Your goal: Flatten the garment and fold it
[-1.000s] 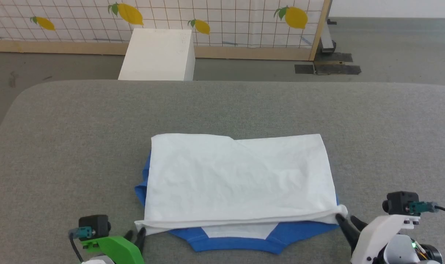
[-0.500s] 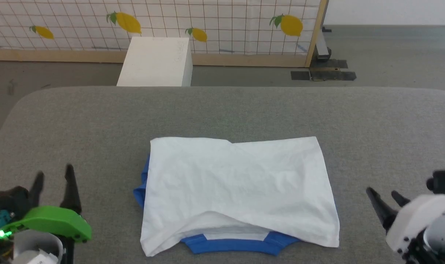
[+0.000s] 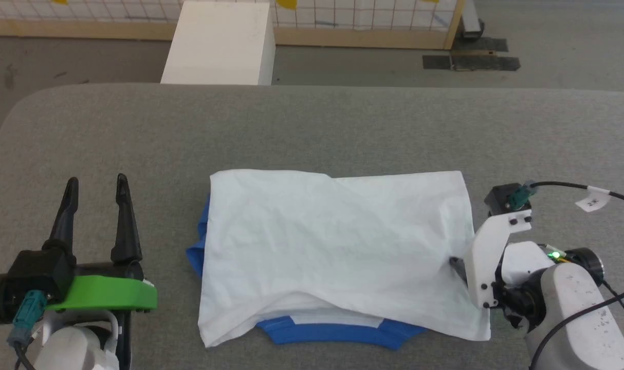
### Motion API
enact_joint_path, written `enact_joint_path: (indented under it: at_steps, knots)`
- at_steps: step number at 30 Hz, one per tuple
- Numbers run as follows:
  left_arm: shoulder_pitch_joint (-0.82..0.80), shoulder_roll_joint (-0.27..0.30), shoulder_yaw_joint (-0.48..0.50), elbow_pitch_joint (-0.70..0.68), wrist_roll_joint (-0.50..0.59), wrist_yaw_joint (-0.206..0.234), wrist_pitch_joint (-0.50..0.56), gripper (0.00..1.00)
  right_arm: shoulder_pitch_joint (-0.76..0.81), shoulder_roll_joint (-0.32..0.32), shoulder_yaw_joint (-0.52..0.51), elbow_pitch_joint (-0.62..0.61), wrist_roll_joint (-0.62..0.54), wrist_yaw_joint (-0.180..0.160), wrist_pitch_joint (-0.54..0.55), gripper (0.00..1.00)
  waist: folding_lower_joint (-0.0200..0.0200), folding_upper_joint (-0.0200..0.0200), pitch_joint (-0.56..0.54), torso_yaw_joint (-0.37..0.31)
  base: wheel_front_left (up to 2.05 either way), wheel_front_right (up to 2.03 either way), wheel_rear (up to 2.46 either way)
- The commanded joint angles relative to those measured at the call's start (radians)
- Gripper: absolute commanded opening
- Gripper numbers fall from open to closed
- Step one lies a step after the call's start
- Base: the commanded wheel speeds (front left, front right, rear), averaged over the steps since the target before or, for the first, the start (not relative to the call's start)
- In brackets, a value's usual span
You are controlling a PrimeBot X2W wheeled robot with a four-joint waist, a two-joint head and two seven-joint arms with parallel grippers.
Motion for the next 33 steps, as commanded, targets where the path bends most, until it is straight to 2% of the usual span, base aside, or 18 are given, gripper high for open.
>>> enact_joint_path:
  at_steps: [1,7,8,9,10,18,23,27,33]
  knots:
    - [0.004,-0.018,0.013,-0.001,0.019,-0.015,-0.004,1.00,-0.016,-0.001,0.011,0.032,-0.006,-0.002,0.005,1.00,0.0001,0.0000,0.028,0.027,0.00,0.00,0.00]
    - [0.014,-0.081,0.059,0.024,0.054,-0.075,-0.004,1.00,-0.015,-0.007,0.036,0.145,0.007,-0.002,0.029,1.00,0.0001,0.0000,0.038,0.046,0.00,0.00,0.00]
    - [0.015,-0.091,0.067,0.029,0.060,-0.084,-0.004,1.00,-0.014,-0.011,0.033,0.155,0.016,-0.002,0.034,0.63,0.0001,0.0000,0.035,0.046,0.00,0.00,0.00]
    - [0.017,-0.098,0.074,0.033,0.065,-0.091,-0.004,1.00,-0.014,-0.016,0.028,0.156,0.025,-0.002,0.029,0.16,0.0001,0.0000,0.032,0.046,0.00,0.00,0.00]
    - [0.019,-0.108,0.083,0.035,0.071,-0.099,-0.004,1.00,-0.013,-0.024,0.015,0.152,0.037,-0.002,0.018,0.00,0.0001,0.0000,0.027,0.045,0.00,0.00,0.00]
    - [0.047,-0.153,0.136,0.046,0.114,-0.139,-0.004,1.00,0.049,-0.154,-0.140,0.087,0.043,-0.002,0.019,0.00,0.0001,0.0000,-0.020,0.026,0.00,0.00,0.00]
    - [0.061,-0.170,0.159,0.046,0.134,-0.160,-0.004,1.00,0.075,-0.182,-0.209,0.031,0.020,-0.002,0.040,0.00,0.0001,0.0000,-0.034,0.014,0.00,0.00,0.00]
    - [0.067,-0.185,0.170,0.051,0.146,-0.175,-0.004,1.00,0.079,-0.181,-0.197,-0.054,0.030,-0.002,0.054,0.00,0.0001,0.0000,-0.049,0.012,0.00,0.00,0.00]
    - [0.093,-0.207,0.185,0.052,0.165,-0.187,-0.004,1.00,0.076,-0.187,-0.087,-0.252,0.090,-0.002,0.083,0.00,0.0001,0.0000,-0.083,0.014,0.00,0.00,0.00]
